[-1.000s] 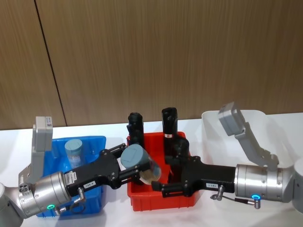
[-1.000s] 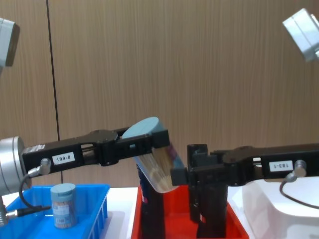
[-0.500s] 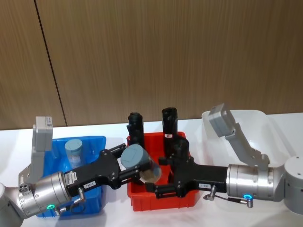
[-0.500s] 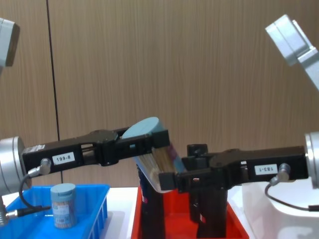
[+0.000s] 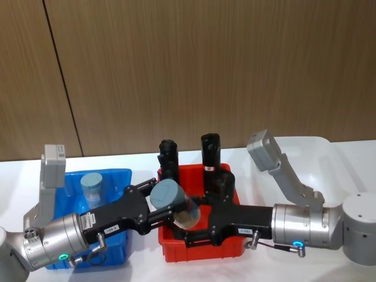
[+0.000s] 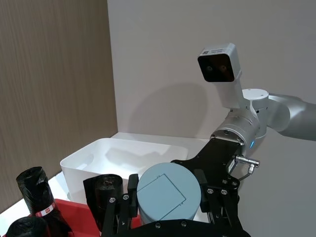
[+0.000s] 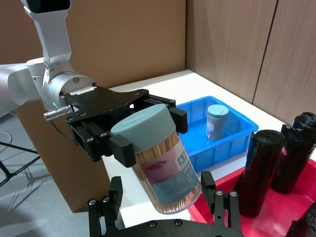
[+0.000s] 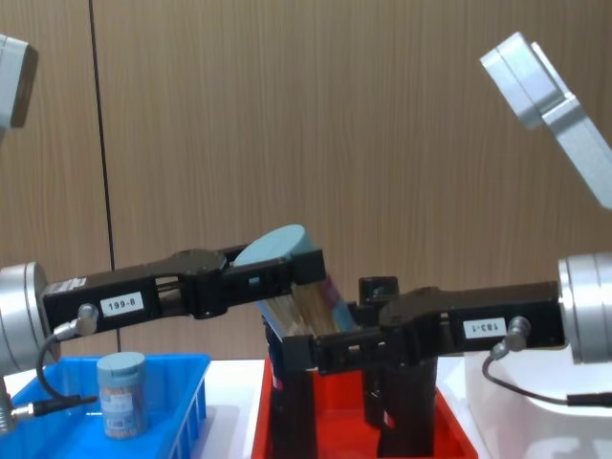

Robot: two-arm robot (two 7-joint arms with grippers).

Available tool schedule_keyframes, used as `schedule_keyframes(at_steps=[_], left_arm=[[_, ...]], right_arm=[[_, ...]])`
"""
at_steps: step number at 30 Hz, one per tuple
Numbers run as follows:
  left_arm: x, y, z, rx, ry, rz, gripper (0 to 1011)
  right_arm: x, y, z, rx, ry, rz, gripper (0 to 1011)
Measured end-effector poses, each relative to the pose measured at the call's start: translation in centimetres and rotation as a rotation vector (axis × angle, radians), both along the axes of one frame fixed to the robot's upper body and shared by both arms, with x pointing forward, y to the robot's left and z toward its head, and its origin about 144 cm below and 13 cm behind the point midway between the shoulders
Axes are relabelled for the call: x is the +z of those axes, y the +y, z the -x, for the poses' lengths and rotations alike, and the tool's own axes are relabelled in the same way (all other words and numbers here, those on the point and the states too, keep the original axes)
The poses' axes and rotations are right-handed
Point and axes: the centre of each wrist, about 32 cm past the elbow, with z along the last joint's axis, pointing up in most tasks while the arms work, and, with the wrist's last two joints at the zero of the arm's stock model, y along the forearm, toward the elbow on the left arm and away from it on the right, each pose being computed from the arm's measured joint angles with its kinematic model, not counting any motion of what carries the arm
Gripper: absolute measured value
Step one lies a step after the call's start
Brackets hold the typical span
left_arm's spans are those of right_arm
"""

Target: Pick the cotton swabs from the blue box and place them into the white box.

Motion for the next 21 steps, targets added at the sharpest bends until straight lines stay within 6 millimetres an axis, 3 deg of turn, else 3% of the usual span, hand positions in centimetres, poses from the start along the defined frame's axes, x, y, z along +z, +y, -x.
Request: schedule_keyframes(at_steps=[13,21], left_arm=[[0.0,0.0,0.0,0.0,0.0,0.0,678],[0.0,0.0,0.0,0.0,0.0,0.0,677]], right_arm=[[0.03,0.56,-0.21,-0.005,-0.008,0.002,994],[0.02,0.7,-0.27,-0.009,-0.011,0.002,789]])
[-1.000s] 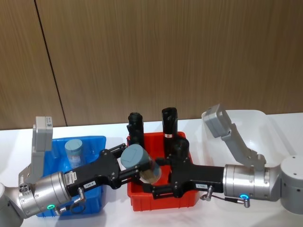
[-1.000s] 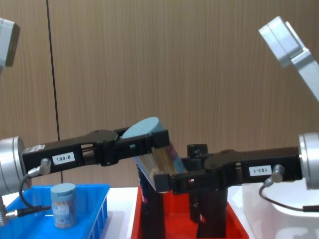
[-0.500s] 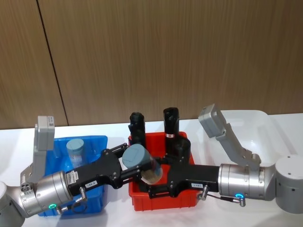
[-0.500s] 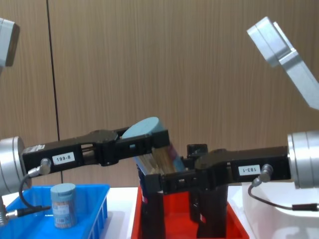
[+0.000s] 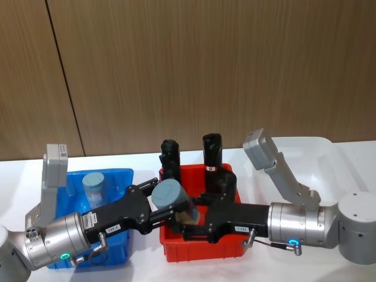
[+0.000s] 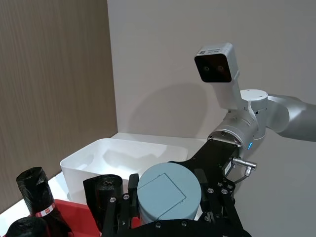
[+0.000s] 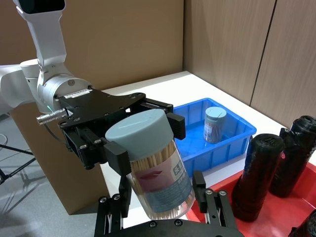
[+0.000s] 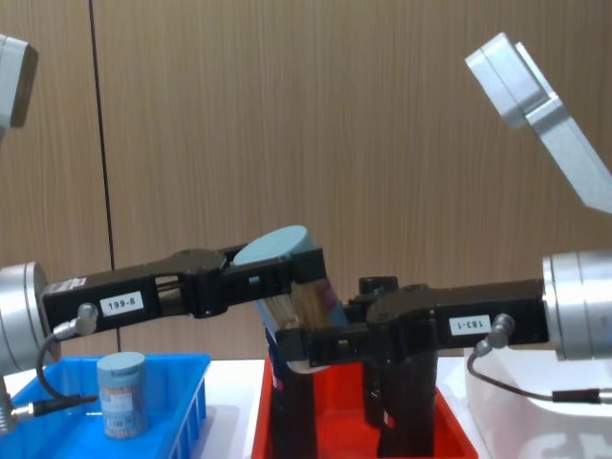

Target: Pick the cotton swabs from the blue box and place them into the white box.

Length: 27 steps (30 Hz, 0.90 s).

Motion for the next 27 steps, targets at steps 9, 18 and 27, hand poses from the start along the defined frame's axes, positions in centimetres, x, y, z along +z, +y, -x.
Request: schedule_keyframes(at_steps=[9,18,27], left_arm=[[-0.01,0.0,0.0,0.001,0.0,0.0,697],[-0.01,0.0,0.0,0.001,0.0,0.0,925],[-0.01,0.0,0.0,0.001,0.0,0.0,1004]], right_arm=[[0.06,0.18,-0.02,0.006,-0.003,-0.006,696],[0.18,0.27,-0.08,0.007,-0.008,-0.011,662],[0.24,0.24,-0.1,0.006,-0.011,-0.015,662]])
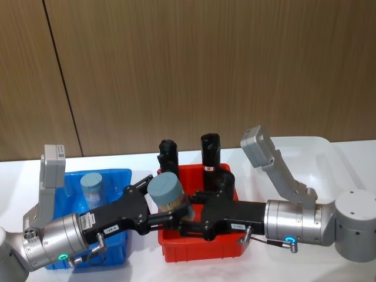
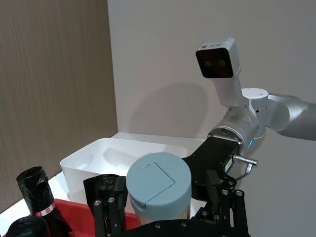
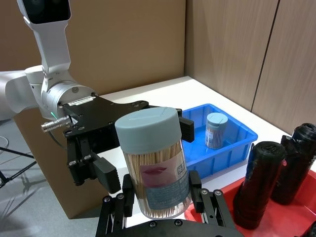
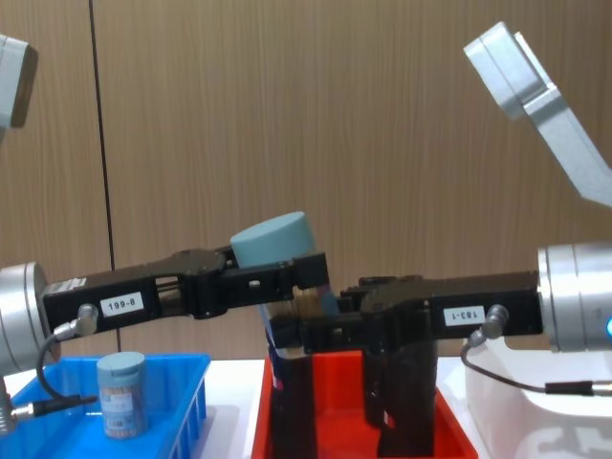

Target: Pick the cotton swabs from the blue box and place them into the white box.

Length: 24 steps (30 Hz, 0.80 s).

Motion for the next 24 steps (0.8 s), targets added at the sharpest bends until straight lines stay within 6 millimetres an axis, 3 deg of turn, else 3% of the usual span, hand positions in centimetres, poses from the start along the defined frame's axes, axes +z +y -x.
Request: schedule_keyframes(at_steps=[14,24], left_arm=[[0.0,0.0,0.0,-0.001,0.0,0.0,1004],[0.0,0.0,0.0,-0.001,0.0,0.0,1004]], right_arm=[[-0.1,-1.2,-0.1,-0.032,-0.001,-0.017,662],[-0.4,-3.6,-0.1,-0.09,-0.001,-0.035,662]])
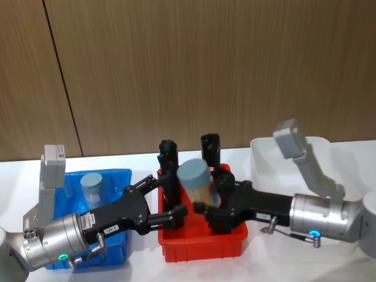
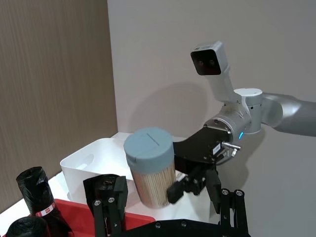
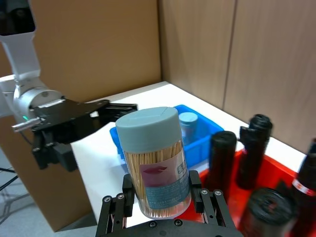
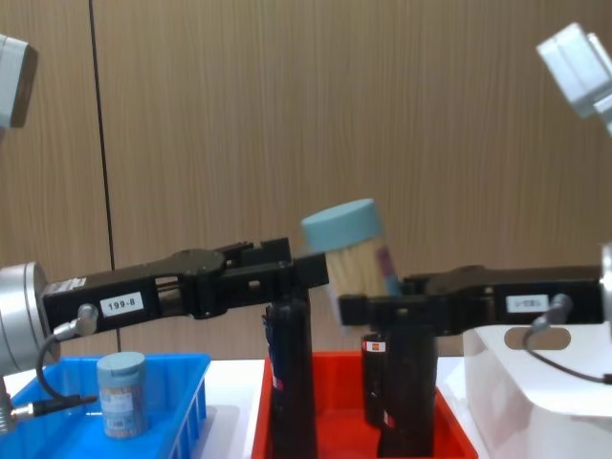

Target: Pick the cotton swabs from the blue box and place them into the white box.

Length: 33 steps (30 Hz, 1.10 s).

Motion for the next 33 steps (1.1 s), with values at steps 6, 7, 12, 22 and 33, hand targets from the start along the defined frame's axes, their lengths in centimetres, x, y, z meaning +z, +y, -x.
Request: schedule_keyframes(at_steps=[6,7,12,22,33], left_arm=[[0.0,0.0,0.0,0.0,0.0,0.0,1004],[0.0,0.0,0.0,0.0,0.0,0.0,1004],[0.0,0.0,0.0,0.0,0.0,0.0,1004],[0.0,0.0,0.0,0.0,0.0,0.0,1004],[0.0,0.0,0.0,0.0,0.0,0.0,1004]], right_arm=[[-0.1,-1.8,0.0,-0.044,-0.004,-0.011,662],[-0.1,-2.3,0.0,-0.058,-0.006,-0.014,662],[-0.1,-3.7,-0.1,-0.098,-0.012,-0.02,662],[0.1,-6.9,-0.7,-0.207,-0.033,-0.01,662],[-0.2,-9.8,-2.1,-0.339,-0.044,0.045,661]])
